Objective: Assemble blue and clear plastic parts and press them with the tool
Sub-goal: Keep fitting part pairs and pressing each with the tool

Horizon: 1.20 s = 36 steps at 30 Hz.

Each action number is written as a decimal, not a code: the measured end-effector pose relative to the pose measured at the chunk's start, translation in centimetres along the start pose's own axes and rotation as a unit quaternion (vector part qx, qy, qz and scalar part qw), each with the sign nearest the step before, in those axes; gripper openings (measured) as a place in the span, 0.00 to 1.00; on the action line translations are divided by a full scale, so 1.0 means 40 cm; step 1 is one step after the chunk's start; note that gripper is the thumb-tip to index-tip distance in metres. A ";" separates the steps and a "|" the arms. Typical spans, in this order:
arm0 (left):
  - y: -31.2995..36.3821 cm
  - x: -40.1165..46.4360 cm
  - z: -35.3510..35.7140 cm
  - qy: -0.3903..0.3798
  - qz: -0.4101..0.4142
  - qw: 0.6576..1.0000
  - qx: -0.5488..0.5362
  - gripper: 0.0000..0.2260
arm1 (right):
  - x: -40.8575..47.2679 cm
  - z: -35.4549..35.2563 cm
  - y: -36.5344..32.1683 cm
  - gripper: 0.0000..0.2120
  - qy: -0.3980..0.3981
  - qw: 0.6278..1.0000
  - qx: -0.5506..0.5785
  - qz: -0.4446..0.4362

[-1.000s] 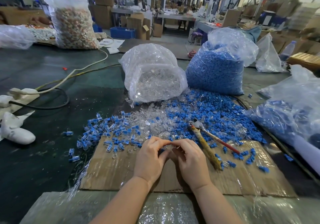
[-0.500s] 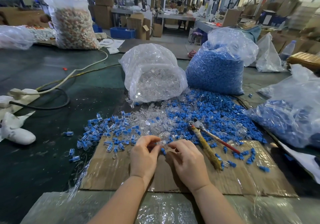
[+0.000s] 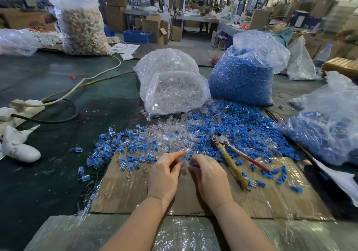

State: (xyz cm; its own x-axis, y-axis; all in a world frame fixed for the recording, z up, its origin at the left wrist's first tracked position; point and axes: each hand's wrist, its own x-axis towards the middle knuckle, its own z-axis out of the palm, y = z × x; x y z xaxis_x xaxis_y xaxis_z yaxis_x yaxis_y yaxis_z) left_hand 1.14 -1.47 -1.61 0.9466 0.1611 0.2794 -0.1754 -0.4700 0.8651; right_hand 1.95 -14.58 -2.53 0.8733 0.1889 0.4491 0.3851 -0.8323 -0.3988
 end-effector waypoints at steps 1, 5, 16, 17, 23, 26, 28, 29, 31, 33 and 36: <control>0.002 0.000 0.001 -0.004 0.011 1.000 0.008 0.11 | 0.001 0.001 0.004 0.07 0.009 1.000 0.011 0.013; 0.007 0.001 0.003 -0.014 0.028 0.999 0.028 0.08 | 0.000 -0.002 0.006 0.08 0.012 0.999 0.033 0.038; 0.007 -0.002 0.009 -0.048 0.029 0.998 0.022 0.08 | -0.005 -0.022 0.014 0.04 0.041 0.984 0.146 0.091; 0.005 -0.002 0.009 -0.049 0.020 0.998 0.021 0.10 | -0.005 -0.020 0.016 0.05 0.047 0.983 0.151 0.089; -0.001 0.001 0.009 -0.044 -0.032 0.999 0.004 0.08 | -0.008 -0.014 0.020 0.09 0.050 0.965 0.230 0.114; -0.003 0.004 0.008 -0.039 -0.047 0.998 -0.018 0.07 | -0.006 -0.012 0.020 0.10 0.033 0.960 0.249 0.120; -0.003 0.005 0.008 -0.040 -0.057 0.997 -0.025 0.09 | -0.006 -0.011 0.022 0.08 0.026 0.963 0.240 0.118; -0.002 0.005 0.008 -0.043 -0.064 0.996 -0.034 0.10 | -0.005 -0.010 0.023 0.07 0.027 0.965 0.234 0.115; -0.001 0.006 0.010 -0.052 -0.079 0.994 -0.055 0.10 | -0.006 -0.008 0.024 0.06 0.031 0.966 0.232 0.109; 0.002 0.006 0.009 -0.059 -0.086 0.992 -0.066 0.08 | -0.006 -0.008 0.023 0.07 0.036 0.965 0.236 0.105; 0.004 0.005 0.008 -0.067 -0.087 0.991 -0.078 0.07 | -0.005 -0.008 0.021 0.06 0.033 0.964 0.241 0.105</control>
State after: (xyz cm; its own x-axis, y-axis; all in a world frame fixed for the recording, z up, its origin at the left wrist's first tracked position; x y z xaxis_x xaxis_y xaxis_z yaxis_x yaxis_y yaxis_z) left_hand 1.41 -1.78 -1.54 0.9918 0.1066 0.0709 -0.0354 -0.3039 0.9520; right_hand 2.00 -15.49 -2.72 0.9326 -0.0037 0.3610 0.3096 -0.5062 -0.8049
